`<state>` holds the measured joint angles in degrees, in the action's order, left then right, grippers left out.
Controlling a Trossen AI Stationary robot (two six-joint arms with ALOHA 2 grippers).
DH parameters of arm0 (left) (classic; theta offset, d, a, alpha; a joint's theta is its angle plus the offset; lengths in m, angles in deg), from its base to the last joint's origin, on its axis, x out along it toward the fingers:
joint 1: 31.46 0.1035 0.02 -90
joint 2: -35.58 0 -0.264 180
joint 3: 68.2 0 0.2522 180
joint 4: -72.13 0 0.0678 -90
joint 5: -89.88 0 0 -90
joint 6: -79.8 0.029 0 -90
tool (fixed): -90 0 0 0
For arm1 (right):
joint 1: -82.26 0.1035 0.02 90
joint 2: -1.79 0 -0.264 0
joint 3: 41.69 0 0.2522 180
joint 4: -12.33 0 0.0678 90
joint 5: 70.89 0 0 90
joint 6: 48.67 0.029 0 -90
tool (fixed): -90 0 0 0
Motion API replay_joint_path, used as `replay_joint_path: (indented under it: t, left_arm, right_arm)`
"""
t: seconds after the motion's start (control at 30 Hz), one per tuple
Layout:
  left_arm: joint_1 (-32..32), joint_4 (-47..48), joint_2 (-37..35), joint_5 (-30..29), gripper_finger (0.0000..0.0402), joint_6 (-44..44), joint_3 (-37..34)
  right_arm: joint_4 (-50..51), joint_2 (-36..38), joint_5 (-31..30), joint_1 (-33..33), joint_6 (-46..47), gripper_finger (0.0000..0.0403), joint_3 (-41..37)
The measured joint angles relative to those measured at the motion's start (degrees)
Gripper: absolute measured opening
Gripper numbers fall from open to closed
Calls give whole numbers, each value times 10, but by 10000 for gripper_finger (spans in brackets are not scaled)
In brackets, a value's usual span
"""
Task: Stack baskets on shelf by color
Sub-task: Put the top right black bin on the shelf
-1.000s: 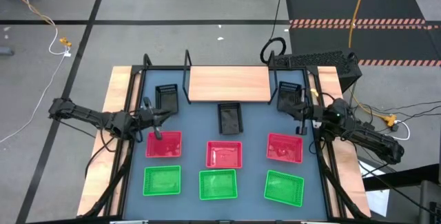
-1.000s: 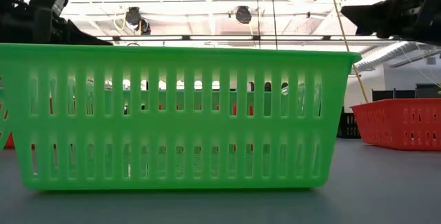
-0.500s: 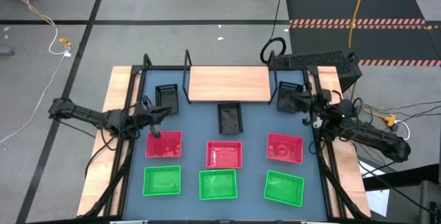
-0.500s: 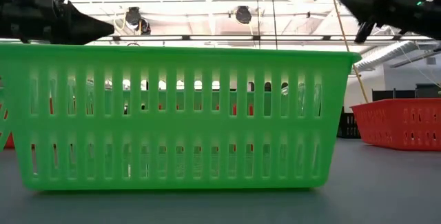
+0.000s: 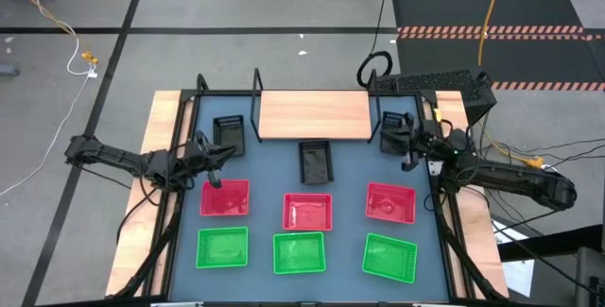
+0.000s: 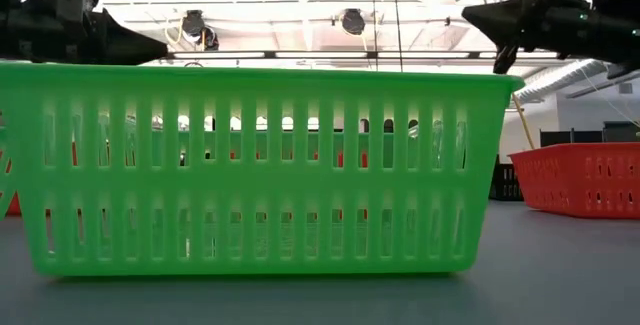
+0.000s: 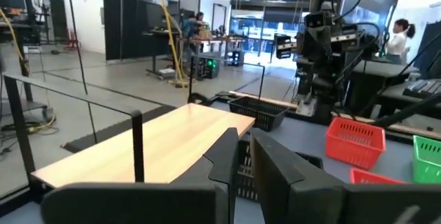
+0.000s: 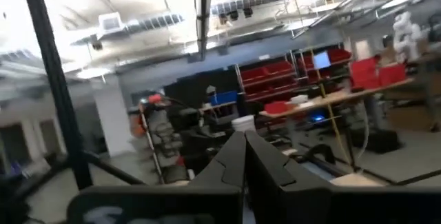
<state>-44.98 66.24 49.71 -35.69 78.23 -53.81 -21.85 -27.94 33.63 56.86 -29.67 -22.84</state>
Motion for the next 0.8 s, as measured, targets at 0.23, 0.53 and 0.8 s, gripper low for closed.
replay_joint_path:
  t: [0.23, 0.53, 0.8]
  left_arm:
    - [0, -52, 20, 52, 42, 29, 0]
    - [0, -124, 60, 53, 42, 77, 0]
    - [1, -304, 101, 25, 42, 204, 0]
  right_arm:
    - [91, -22, -46, 3, -139, 29, 65]
    - [490, -89, -306, 3, -364, 143, 277]
    - [564, -126, -323, 6, -314, 211, 342]
